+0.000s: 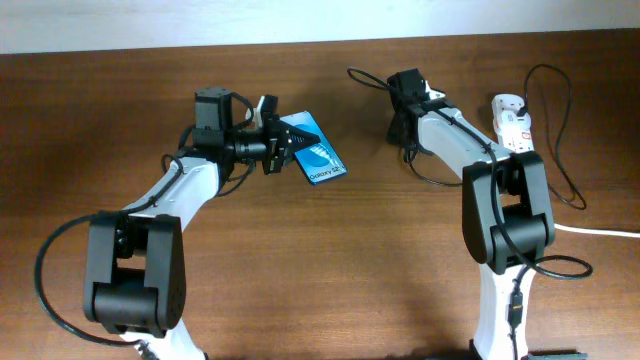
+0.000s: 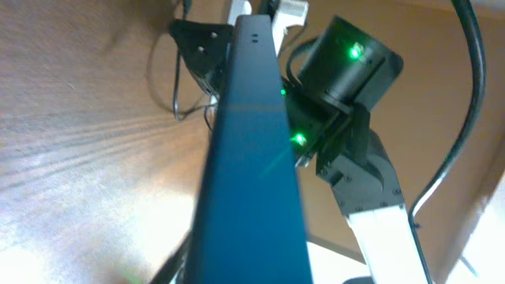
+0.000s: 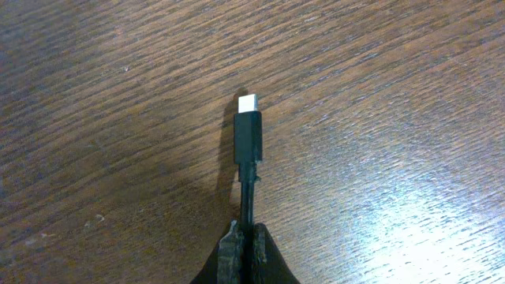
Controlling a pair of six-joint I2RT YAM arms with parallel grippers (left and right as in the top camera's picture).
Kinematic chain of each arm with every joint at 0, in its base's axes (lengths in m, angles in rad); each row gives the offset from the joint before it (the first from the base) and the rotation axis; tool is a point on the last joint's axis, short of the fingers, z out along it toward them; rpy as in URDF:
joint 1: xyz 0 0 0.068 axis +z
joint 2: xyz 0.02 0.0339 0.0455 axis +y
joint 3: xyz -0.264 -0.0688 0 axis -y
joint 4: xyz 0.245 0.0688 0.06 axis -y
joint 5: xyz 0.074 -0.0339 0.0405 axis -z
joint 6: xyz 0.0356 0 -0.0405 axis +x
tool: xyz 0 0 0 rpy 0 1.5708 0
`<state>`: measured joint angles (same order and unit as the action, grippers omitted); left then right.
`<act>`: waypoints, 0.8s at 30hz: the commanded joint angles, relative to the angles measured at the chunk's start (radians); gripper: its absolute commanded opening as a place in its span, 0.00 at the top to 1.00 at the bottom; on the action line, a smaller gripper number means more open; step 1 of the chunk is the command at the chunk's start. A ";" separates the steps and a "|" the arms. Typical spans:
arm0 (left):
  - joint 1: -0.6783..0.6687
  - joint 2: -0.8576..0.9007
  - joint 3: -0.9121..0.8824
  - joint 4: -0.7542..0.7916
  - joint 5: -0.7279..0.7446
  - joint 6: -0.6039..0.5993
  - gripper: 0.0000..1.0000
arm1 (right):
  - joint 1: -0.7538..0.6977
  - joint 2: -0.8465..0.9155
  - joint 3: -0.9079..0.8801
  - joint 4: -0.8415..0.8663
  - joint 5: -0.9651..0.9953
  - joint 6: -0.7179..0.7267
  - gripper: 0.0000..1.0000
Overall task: Plug charger to phone and switch on socket
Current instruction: 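Grasp the black USB-C cable end with the right gripper, then push the cable plug up into the phone's bottom port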
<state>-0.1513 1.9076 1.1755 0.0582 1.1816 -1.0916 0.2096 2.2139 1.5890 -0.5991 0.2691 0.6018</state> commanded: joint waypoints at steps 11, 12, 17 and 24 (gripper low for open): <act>-0.002 0.021 0.036 0.308 0.172 -0.045 1.00 | 0.023 -0.684 0.048 -0.682 -0.731 -0.442 0.96; -0.003 0.027 0.038 0.309 0.174 -0.048 1.00 | 0.052 -0.719 0.047 -0.724 -0.730 -0.453 0.96; -0.013 0.031 0.038 0.347 0.177 -0.109 1.00 | 0.321 -0.839 0.029 -0.688 -0.663 -0.385 0.96; -0.013 0.031 0.038 0.674 0.202 -0.454 1.00 | 0.485 -0.846 -0.210 -0.344 -0.390 -0.138 0.96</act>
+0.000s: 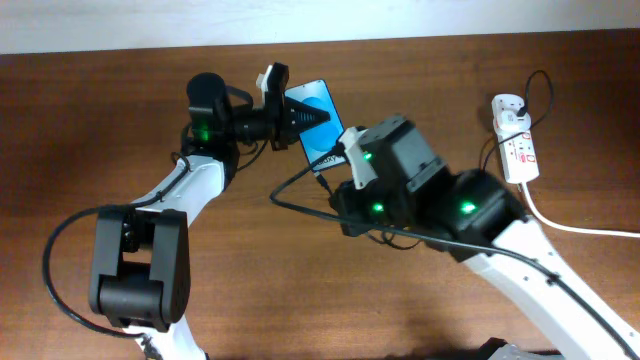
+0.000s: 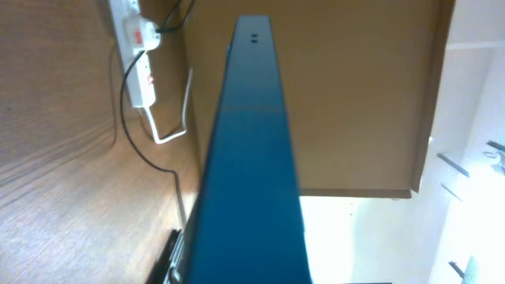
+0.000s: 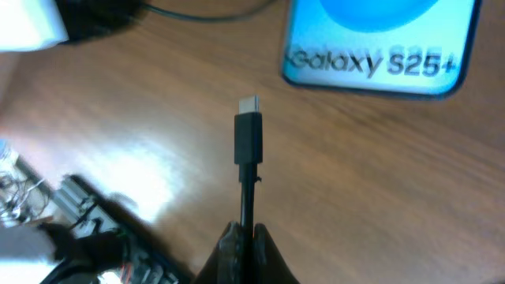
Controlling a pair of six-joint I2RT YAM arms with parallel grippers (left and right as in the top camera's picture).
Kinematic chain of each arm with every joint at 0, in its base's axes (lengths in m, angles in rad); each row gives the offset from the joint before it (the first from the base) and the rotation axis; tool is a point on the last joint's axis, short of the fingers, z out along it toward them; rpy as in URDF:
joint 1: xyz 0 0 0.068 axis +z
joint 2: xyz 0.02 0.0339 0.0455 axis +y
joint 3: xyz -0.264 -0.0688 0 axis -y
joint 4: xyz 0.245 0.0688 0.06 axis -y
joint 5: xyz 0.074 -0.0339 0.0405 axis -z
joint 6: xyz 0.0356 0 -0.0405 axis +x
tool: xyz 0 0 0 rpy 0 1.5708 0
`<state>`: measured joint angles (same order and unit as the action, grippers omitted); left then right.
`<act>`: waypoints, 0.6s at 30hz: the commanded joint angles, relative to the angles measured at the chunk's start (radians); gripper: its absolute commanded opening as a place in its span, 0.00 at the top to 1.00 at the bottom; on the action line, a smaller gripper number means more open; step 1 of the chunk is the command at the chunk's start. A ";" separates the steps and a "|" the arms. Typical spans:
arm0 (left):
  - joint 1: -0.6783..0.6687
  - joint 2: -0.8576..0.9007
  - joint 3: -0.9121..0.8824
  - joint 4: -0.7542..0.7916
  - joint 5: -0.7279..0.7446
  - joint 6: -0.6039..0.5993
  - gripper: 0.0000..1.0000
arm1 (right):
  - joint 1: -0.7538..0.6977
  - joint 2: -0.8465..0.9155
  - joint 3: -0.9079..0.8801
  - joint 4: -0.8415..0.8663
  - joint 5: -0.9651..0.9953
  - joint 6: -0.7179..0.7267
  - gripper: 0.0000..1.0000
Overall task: Plug charger to phone and switch on socket
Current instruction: 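Push the cable plug up into the phone's bottom port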
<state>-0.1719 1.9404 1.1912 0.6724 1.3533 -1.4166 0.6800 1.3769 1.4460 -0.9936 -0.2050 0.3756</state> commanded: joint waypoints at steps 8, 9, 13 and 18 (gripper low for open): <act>0.100 -0.002 0.023 0.060 0.057 -0.143 1.00 | 0.014 -0.036 -0.123 0.211 0.161 0.105 0.96; 0.100 -0.002 0.023 0.060 0.057 -0.143 1.00 | 0.014 -0.034 -0.123 0.220 0.145 0.105 0.96; 0.100 -0.002 0.023 0.060 0.057 -0.143 1.00 | 0.014 -0.034 -0.123 0.266 0.085 0.105 0.96; 0.100 -0.002 0.023 0.061 0.057 -0.169 1.00 | 0.014 -0.016 -0.124 0.269 0.081 0.106 0.96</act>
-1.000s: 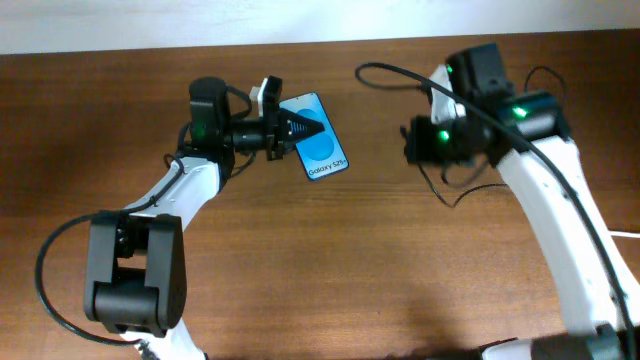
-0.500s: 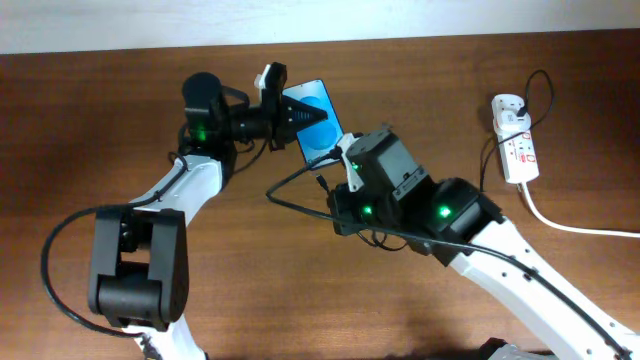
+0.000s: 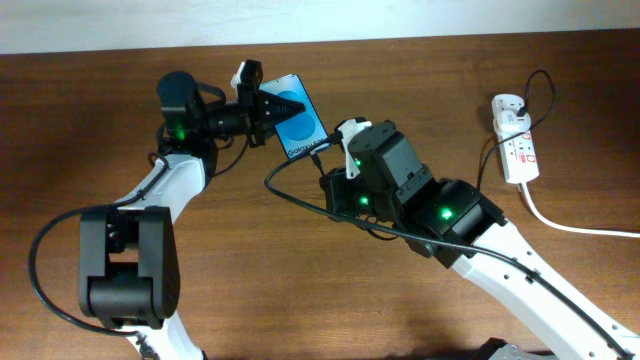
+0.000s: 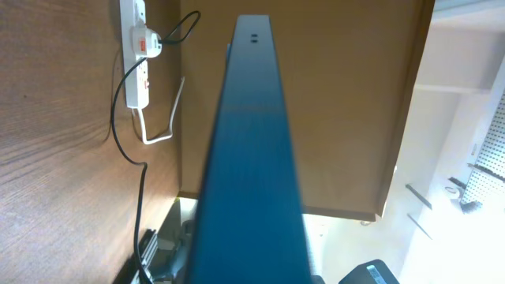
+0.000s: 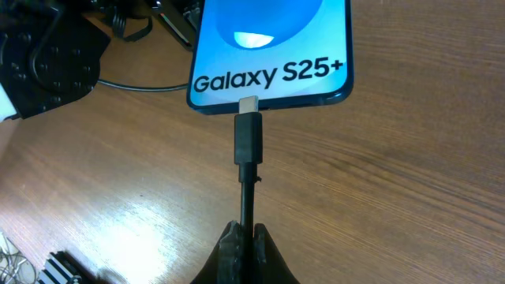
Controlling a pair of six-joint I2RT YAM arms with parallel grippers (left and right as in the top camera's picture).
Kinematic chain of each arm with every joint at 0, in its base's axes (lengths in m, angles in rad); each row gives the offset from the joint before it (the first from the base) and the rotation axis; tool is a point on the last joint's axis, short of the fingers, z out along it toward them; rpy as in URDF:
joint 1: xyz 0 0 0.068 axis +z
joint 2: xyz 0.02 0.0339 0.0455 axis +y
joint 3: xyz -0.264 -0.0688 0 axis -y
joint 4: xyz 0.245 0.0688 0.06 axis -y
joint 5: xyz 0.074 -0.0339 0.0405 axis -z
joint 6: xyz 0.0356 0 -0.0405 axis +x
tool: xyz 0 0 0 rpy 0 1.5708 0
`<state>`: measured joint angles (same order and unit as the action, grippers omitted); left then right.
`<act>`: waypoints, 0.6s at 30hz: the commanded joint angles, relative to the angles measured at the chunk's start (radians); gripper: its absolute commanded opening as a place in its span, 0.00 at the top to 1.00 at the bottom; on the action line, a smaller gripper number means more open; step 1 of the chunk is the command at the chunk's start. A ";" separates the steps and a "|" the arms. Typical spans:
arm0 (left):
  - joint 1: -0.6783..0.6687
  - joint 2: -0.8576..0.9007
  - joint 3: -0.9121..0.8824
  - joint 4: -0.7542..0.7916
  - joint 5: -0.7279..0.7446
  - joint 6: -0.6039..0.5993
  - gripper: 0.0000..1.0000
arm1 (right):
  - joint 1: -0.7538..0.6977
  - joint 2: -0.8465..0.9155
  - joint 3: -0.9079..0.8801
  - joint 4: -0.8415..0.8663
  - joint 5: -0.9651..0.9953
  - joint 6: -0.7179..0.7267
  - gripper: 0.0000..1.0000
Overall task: Plug charger to phone and switch on socket
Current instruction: 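Push the cable plug up into the phone's bottom port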
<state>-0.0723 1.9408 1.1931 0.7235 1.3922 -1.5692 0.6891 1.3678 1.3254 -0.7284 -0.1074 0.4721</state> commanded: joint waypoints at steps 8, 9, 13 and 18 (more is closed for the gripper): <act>0.000 -0.002 0.021 0.010 0.018 -0.040 1.00 | 0.005 -0.002 -0.004 -0.002 -0.066 0.099 0.96; 0.000 -0.002 0.021 0.010 0.019 -0.042 1.00 | 0.004 -0.002 -0.004 -0.007 -0.066 0.109 0.96; 0.001 -0.002 0.021 0.010 0.019 -0.043 1.00 | 0.004 -0.002 -0.004 -0.016 -0.066 0.116 0.96; 0.001 -0.002 0.021 0.010 0.034 -0.058 1.00 | 0.003 -0.002 -0.003 -0.015 -0.065 0.124 0.96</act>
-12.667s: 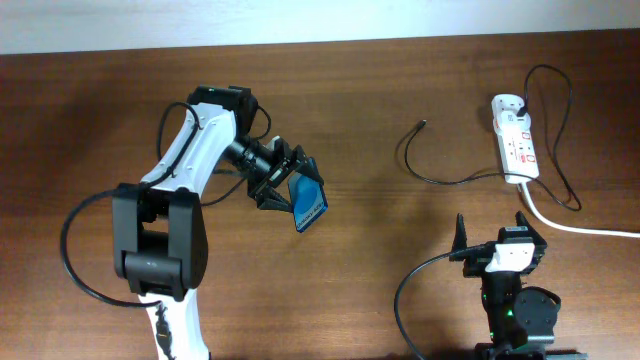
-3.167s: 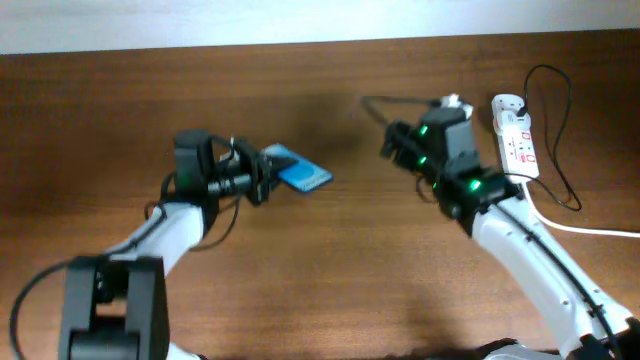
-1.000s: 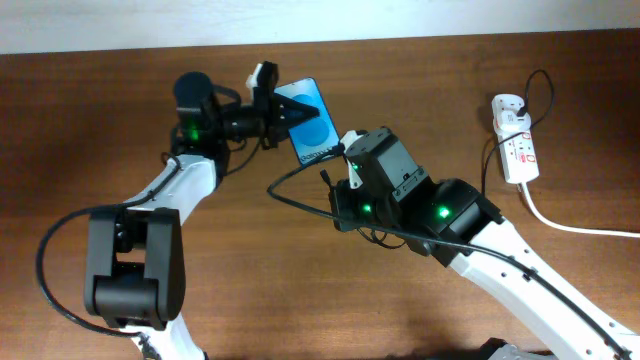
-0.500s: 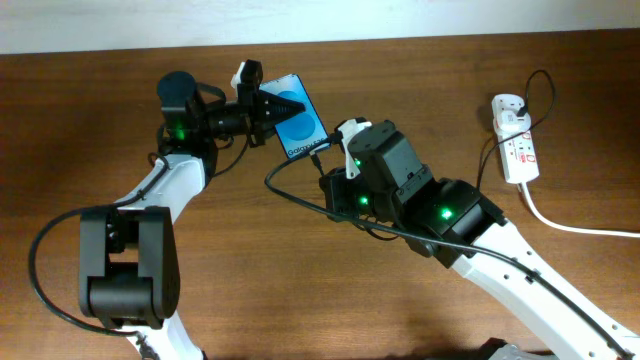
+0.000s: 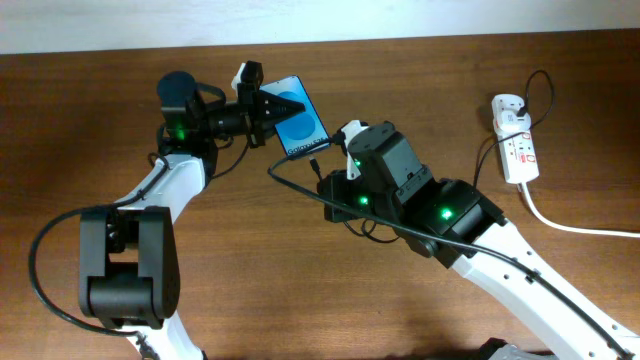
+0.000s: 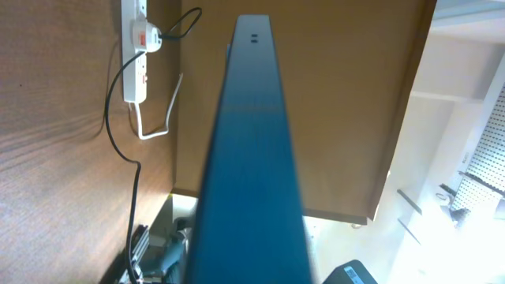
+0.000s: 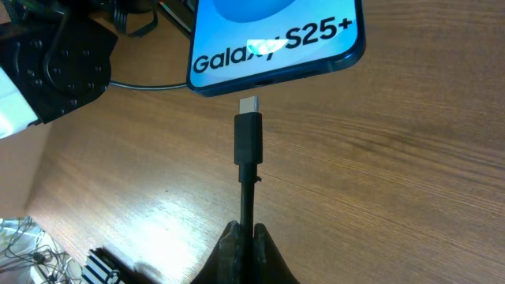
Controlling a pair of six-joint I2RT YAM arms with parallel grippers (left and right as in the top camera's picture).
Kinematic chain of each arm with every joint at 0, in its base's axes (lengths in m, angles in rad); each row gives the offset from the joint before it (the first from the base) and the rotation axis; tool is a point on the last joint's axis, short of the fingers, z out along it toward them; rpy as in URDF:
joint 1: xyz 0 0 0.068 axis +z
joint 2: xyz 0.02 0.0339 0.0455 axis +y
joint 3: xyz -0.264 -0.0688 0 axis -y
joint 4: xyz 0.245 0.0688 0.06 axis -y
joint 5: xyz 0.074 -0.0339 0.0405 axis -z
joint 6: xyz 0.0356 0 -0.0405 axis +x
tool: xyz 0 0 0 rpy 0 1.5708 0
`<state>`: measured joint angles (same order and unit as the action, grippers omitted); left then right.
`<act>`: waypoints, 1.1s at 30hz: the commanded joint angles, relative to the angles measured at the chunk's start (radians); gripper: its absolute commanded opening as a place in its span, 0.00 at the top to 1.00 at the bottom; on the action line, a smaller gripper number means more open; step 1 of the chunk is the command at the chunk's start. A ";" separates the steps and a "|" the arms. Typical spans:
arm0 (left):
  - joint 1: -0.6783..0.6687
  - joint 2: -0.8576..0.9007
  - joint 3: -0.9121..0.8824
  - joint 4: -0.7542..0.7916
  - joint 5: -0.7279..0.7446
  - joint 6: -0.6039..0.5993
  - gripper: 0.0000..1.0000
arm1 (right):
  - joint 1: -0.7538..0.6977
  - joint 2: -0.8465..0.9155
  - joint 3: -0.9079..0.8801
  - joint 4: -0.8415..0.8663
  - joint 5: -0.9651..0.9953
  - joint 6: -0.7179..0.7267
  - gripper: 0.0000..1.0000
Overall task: Plug charger to phone and switch on socket
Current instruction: 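Push the cable plug up into the phone's bottom port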
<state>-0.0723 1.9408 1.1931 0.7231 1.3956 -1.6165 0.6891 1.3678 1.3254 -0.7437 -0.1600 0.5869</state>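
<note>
The blue phone (image 5: 300, 130), its screen reading "Galaxy S25+" (image 7: 276, 43), is held up off the table with my left gripper (image 5: 280, 108) shut on it. In the left wrist view only its dark edge (image 6: 249, 150) shows. My right gripper (image 7: 243, 233) is shut on the black charger cable just behind the USB-C plug (image 7: 248, 136). The plug's metal tip points at the phone's bottom edge with a small gap between them. The white socket strip (image 5: 516, 142) lies at the right side of the table with a plug in it.
The black cable loops across the wooden table (image 5: 300, 250) under my right arm (image 5: 420, 205). The strip's white lead (image 5: 580, 228) runs off the right edge. My left arm (image 5: 180, 180) stretches along the left side.
The plug tip met the phone's bottom edge before; now a small gap separates them. The phone sits higher and more tilted in the right wrist view. Both grips are unchanged.
At first my left gripper held the phone low mid-table while my right gripper held the plug over bare wood near the strip. Then the right arm had come across to the phone, which was raised. The plug then reached the phone's bottom edge and now stands just short of it.
</note>
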 commanded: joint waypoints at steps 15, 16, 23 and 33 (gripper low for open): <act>0.000 -0.002 0.021 0.010 0.048 -0.037 1.00 | 0.003 -0.002 -0.003 0.001 -0.013 0.024 0.96; 0.000 -0.002 0.021 0.010 0.048 -0.037 1.00 | 0.003 -0.002 -0.003 0.001 -0.013 0.024 0.96; 0.000 -0.002 0.021 0.010 0.040 -0.041 1.00 | 0.003 -0.002 -0.003 0.002 -0.013 0.025 0.96; -0.003 -0.003 0.021 0.051 0.041 -0.044 1.00 | 0.002 -0.002 -0.003 0.008 -0.013 0.070 0.96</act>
<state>-0.0727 1.9408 1.1931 0.7609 1.4258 -1.6478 0.6891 1.3678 1.3254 -0.7387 -0.1608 0.6224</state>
